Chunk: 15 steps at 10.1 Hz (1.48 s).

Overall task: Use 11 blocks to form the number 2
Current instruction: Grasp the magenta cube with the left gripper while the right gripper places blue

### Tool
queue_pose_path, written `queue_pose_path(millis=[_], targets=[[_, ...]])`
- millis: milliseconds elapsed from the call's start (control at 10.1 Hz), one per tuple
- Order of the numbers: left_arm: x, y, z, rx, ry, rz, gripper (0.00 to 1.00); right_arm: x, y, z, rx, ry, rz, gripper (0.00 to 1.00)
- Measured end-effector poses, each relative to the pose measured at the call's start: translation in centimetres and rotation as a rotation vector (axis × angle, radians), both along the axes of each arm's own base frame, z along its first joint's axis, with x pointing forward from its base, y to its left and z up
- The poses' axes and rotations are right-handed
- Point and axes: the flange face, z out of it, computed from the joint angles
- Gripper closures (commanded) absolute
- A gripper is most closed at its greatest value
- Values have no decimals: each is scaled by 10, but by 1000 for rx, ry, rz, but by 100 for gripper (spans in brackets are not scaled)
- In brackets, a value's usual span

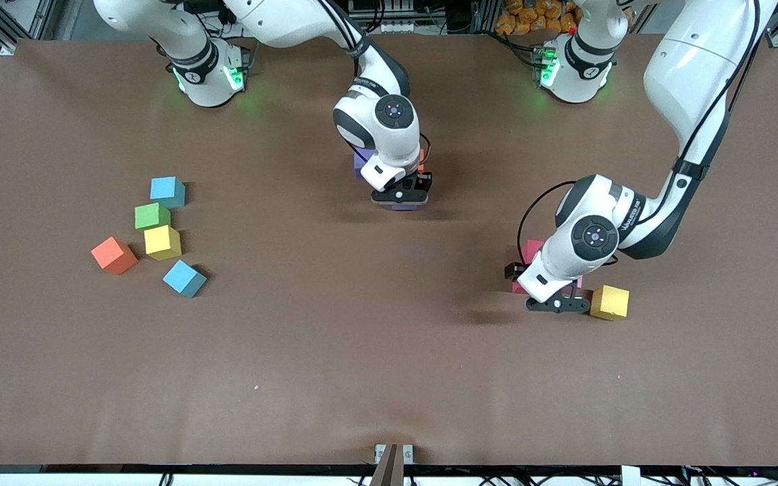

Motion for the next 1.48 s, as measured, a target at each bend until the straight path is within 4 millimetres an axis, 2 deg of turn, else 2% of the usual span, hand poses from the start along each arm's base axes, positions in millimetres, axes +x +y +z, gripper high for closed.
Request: queue_pose_path(millis=[395, 691, 1480], targets=[[3, 0, -8, -7, 8, 0, 0, -2, 1, -4, -5, 6, -28, 81], [4, 5, -13, -4, 16, 6, 0, -13, 7, -13, -11, 10, -16, 81], [8, 15, -15, -2, 16, 23, 0, -20, 14, -12, -8, 10, -33, 80]])
